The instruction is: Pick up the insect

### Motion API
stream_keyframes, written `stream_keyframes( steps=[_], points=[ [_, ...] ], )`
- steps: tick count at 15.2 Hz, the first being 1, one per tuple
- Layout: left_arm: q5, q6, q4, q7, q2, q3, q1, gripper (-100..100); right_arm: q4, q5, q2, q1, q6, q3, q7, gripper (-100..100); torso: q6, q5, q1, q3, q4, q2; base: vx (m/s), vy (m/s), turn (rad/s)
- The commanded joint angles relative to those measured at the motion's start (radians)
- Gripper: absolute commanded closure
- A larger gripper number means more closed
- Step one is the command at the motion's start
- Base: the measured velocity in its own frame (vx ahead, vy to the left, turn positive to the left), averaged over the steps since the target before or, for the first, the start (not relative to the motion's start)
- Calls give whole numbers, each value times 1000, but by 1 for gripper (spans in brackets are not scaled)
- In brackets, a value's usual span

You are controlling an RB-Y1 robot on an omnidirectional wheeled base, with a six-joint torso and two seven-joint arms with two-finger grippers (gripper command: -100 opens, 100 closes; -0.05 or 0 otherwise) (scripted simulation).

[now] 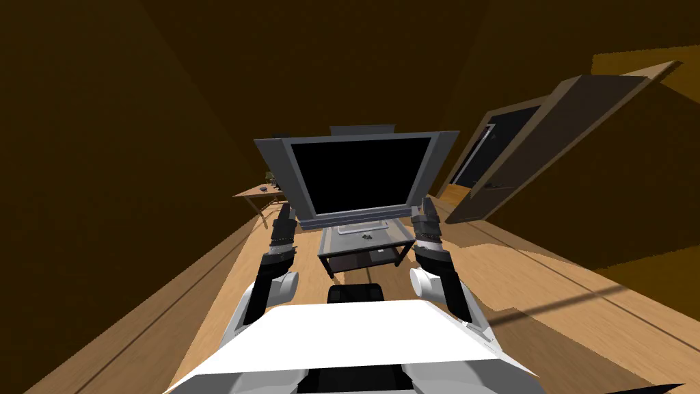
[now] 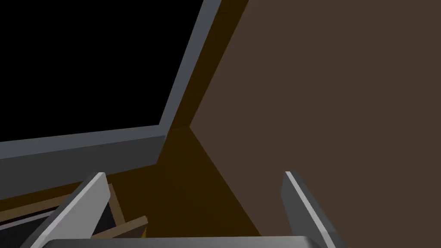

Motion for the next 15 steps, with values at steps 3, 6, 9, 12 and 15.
stream_keyframes(
  steps=[3,6,9,12,15],
  points=[
    [0,0,0,0,0,0,0,0,19,10,-80,10,3,3,-2,-100,0,0,0,0,0,0,1,-3,107],
    [0,0,0,0,0,0,0,0,47,25,-143,25,8,7,-4,-100,0,0,-1,0,0,0,3,-12,178],
    [0,0,0,0,0,0,0,0,87,46,-197,46,15,14,-8,-100,-1,0,-1,0,0,0,4,-13,236],
    [0,0,0,0,0,0,0,0,136,73,-255,72,23,21,-12,-100,-1,0,-2,0,0,-1,6,-19,349],
    [0,0,0,0,0,0,0,0,193,104,-301,101,32,30,-17,-100,-1,-1,-3,0,0,-1,9,-33,440]
  ],
)
